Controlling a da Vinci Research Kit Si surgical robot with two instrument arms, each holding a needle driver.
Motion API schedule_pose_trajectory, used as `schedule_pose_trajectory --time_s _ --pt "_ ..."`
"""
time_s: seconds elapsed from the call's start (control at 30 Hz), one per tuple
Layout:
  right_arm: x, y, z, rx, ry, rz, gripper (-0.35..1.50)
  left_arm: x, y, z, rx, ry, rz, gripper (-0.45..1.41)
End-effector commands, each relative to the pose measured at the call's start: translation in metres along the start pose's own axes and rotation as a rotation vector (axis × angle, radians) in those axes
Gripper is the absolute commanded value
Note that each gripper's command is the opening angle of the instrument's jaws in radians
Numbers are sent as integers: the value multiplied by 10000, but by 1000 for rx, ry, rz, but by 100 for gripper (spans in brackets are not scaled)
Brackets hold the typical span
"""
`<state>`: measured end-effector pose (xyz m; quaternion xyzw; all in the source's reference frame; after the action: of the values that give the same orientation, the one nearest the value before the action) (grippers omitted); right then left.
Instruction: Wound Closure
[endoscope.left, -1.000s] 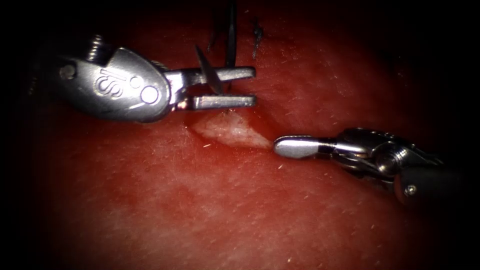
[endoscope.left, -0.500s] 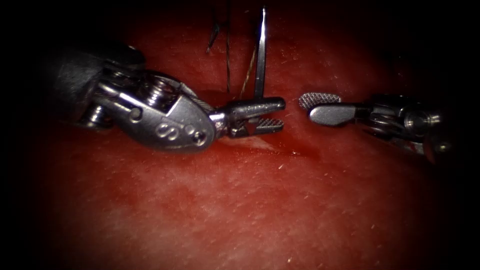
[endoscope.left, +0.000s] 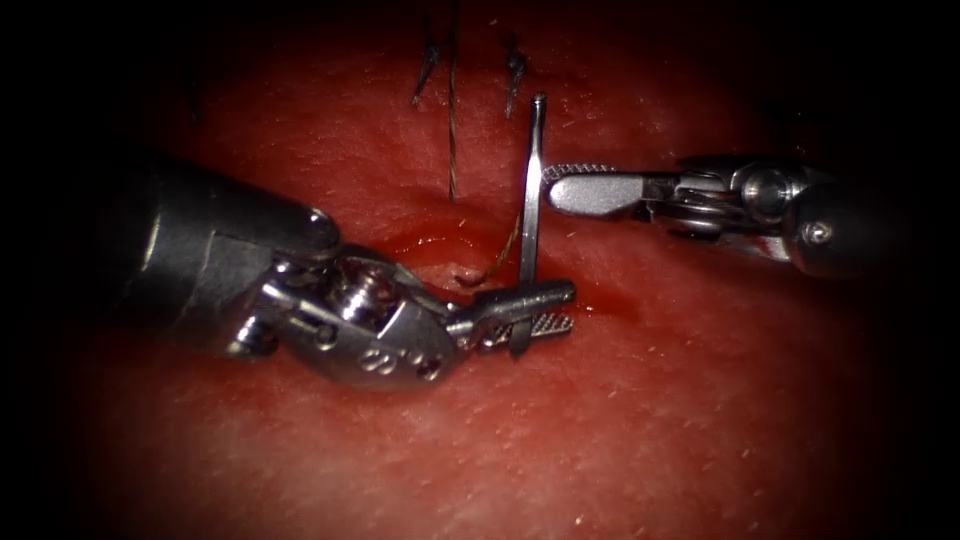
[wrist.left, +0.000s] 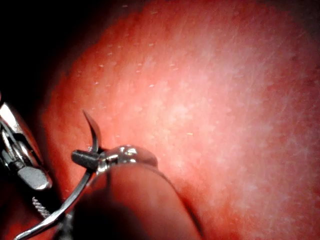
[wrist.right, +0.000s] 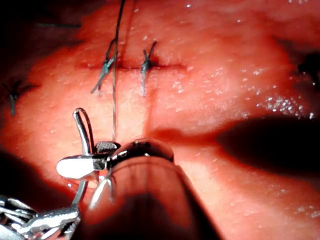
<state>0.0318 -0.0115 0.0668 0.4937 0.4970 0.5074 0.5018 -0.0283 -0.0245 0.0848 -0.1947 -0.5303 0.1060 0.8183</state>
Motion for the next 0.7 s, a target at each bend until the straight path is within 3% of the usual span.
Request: schedule_pose_trajectory --time_s 0.03,0.37,0.7 --pt "-8 0 10 1 -11 -5 108 -1 -6 4 1 0 -1 -33" --pt "-32 -20 -14 11 -45 6 103 -17 -7 4 1 2 -1 -32" --pt "-35 -17 2 7 -40 0 103 -31 -8 9 13 -3 14 -32"
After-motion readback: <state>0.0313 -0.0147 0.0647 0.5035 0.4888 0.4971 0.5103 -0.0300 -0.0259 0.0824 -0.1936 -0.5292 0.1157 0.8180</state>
